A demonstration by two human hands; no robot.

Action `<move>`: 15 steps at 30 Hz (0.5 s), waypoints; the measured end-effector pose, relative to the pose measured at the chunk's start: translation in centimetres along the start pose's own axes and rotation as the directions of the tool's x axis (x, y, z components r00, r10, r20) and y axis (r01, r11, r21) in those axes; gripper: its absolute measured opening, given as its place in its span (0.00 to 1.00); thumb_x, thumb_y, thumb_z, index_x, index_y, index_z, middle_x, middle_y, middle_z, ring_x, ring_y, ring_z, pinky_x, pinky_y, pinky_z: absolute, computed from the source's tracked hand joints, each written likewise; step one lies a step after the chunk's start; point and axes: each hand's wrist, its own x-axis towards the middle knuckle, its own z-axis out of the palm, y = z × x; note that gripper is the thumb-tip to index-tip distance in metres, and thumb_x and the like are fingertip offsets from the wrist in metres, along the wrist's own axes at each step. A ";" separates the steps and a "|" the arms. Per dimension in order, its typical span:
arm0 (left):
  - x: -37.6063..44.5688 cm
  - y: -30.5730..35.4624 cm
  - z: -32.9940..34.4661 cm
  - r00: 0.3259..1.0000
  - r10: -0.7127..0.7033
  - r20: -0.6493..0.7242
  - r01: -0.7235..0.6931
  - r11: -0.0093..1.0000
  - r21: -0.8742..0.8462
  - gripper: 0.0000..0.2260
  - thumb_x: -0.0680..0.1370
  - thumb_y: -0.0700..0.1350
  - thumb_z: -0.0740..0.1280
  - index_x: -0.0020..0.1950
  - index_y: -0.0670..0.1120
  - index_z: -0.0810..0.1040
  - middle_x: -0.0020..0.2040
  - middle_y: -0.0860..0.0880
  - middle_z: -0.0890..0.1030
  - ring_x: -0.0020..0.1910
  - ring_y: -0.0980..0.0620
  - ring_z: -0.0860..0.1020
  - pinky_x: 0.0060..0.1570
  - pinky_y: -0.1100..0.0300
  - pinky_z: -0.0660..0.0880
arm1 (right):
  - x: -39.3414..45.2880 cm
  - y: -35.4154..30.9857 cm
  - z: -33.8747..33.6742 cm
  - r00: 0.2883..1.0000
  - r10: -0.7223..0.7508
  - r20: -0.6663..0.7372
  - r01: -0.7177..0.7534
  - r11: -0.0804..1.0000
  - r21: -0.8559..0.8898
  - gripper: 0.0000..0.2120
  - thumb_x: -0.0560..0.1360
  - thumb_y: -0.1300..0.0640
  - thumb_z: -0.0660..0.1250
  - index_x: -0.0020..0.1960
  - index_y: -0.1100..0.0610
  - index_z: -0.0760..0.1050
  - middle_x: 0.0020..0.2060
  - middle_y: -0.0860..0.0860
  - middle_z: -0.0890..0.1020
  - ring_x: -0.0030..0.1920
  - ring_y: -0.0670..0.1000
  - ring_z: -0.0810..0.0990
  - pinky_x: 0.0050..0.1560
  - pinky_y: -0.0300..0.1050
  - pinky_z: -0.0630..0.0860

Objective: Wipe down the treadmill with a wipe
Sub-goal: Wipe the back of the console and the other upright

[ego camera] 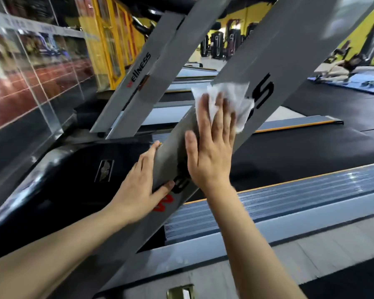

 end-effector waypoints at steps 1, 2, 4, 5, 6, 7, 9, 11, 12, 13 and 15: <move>0.0 0.1 -0.1 1.000 -0.001 0.003 0.000 1.000 0.008 0.45 0.76 0.59 0.69 0.83 0.54 0.43 0.80 0.55 0.57 0.79 0.53 0.60 0.78 0.52 0.61 | -2.5 0.2 0.7 0.999 -0.003 0.039 0.002 1.000 0.019 0.29 0.83 0.45 0.52 0.81 0.56 0.53 0.81 0.60 0.56 0.82 0.59 0.49 0.79 0.64 0.51; 0.1 0.3 -0.1 1.000 -0.003 0.007 0.003 1.000 0.018 0.45 0.76 0.58 0.70 0.83 0.54 0.43 0.80 0.56 0.56 0.79 0.55 0.59 0.78 0.56 0.59 | -5.4 0.4 1.3 0.996 -0.011 0.084 0.008 0.999 0.032 0.30 0.83 0.46 0.54 0.81 0.55 0.53 0.80 0.60 0.57 0.82 0.58 0.49 0.79 0.64 0.51; 0.0 0.5 0.0 1.000 -0.014 0.009 0.014 0.999 0.036 0.45 0.78 0.56 0.70 0.83 0.54 0.42 0.81 0.57 0.54 0.79 0.59 0.56 0.77 0.63 0.55 | -10.1 0.8 2.2 0.986 -0.037 0.163 0.031 0.999 0.039 0.29 0.84 0.46 0.55 0.81 0.54 0.53 0.80 0.59 0.59 0.82 0.56 0.50 0.79 0.63 0.52; -0.1 0.6 0.1 1.000 -0.019 0.005 0.019 0.999 0.044 0.45 0.78 0.55 0.70 0.84 0.53 0.42 0.81 0.57 0.54 0.79 0.60 0.56 0.77 0.65 0.54 | -10.7 1.0 2.3 0.984 -0.052 0.173 0.045 0.998 0.041 0.28 0.84 0.47 0.55 0.81 0.54 0.54 0.80 0.58 0.60 0.82 0.55 0.50 0.79 0.63 0.52; -0.1 0.5 0.1 1.000 -0.021 0.001 0.021 0.998 0.051 0.45 0.78 0.55 0.70 0.84 0.52 0.42 0.81 0.56 0.54 0.80 0.59 0.56 0.77 0.66 0.53 | -10.0 1.1 2.2 0.984 -0.068 0.162 0.061 0.997 0.047 0.28 0.84 0.47 0.55 0.81 0.54 0.56 0.79 0.57 0.61 0.82 0.54 0.51 0.79 0.62 0.52; -0.1 0.4 0.1 1.000 -0.019 -0.002 0.019 0.998 0.057 0.45 0.77 0.55 0.70 0.84 0.51 0.43 0.81 0.55 0.54 0.80 0.59 0.56 0.77 0.66 0.54 | -8.5 1.1 1.8 0.987 -0.080 0.140 0.074 0.996 0.053 0.27 0.84 0.48 0.55 0.80 0.54 0.57 0.79 0.57 0.61 0.82 0.54 0.51 0.79 0.62 0.53; -0.1 0.3 0.2 1.000 -0.017 -0.008 0.017 0.998 0.060 0.46 0.77 0.55 0.72 0.84 0.50 0.44 0.81 0.54 0.55 0.79 0.59 0.57 0.75 0.70 0.52 | -4.1 0.9 0.6 0.995 -0.080 0.051 0.077 0.995 0.065 0.26 0.84 0.48 0.53 0.80 0.55 0.59 0.80 0.57 0.57 0.82 0.53 0.49 0.80 0.61 0.51; 0.0 0.4 0.1 0.999 -0.038 -0.003 0.038 0.998 0.058 0.46 0.78 0.55 0.72 0.84 0.51 0.43 0.82 0.56 0.54 0.78 0.60 0.56 0.73 0.72 0.51 | -0.2 0.4 -0.3 0.999 -0.040 -0.029 0.041 0.998 0.041 0.27 0.84 0.48 0.52 0.80 0.57 0.58 0.80 0.57 0.54 0.82 0.53 0.46 0.80 0.58 0.46; 0.0 0.4 0.1 0.999 -0.044 0.006 0.044 0.998 0.054 0.46 0.78 0.55 0.72 0.84 0.52 0.42 0.82 0.56 0.54 0.79 0.59 0.56 0.74 0.70 0.52 | 0.6 0.1 -0.4 0.999 -0.011 -0.046 0.012 1.000 0.026 0.27 0.84 0.48 0.51 0.81 0.57 0.57 0.81 0.58 0.54 0.82 0.54 0.46 0.80 0.58 0.44; -0.1 0.5 0.0 0.999 -0.040 0.010 0.040 0.998 0.045 0.46 0.78 0.55 0.72 0.84 0.53 0.42 0.82 0.56 0.54 0.79 0.59 0.56 0.76 0.67 0.54 | 0.3 -0.2 -0.1 0.999 0.016 -0.044 -0.015 1.000 0.027 0.28 0.84 0.48 0.51 0.81 0.57 0.57 0.81 0.59 0.54 0.82 0.56 0.47 0.80 0.58 0.44; -0.1 0.5 0.0 1.000 -0.021 0.007 0.021 0.999 0.029 0.46 0.78 0.52 0.72 0.84 0.52 0.42 0.82 0.54 0.55 0.80 0.57 0.57 0.79 0.60 0.56 | -3.1 -0.5 1.0 1.000 0.027 0.011 -0.028 0.997 0.074 0.29 0.83 0.47 0.52 0.81 0.57 0.56 0.81 0.60 0.56 0.82 0.58 0.47 0.80 0.59 0.44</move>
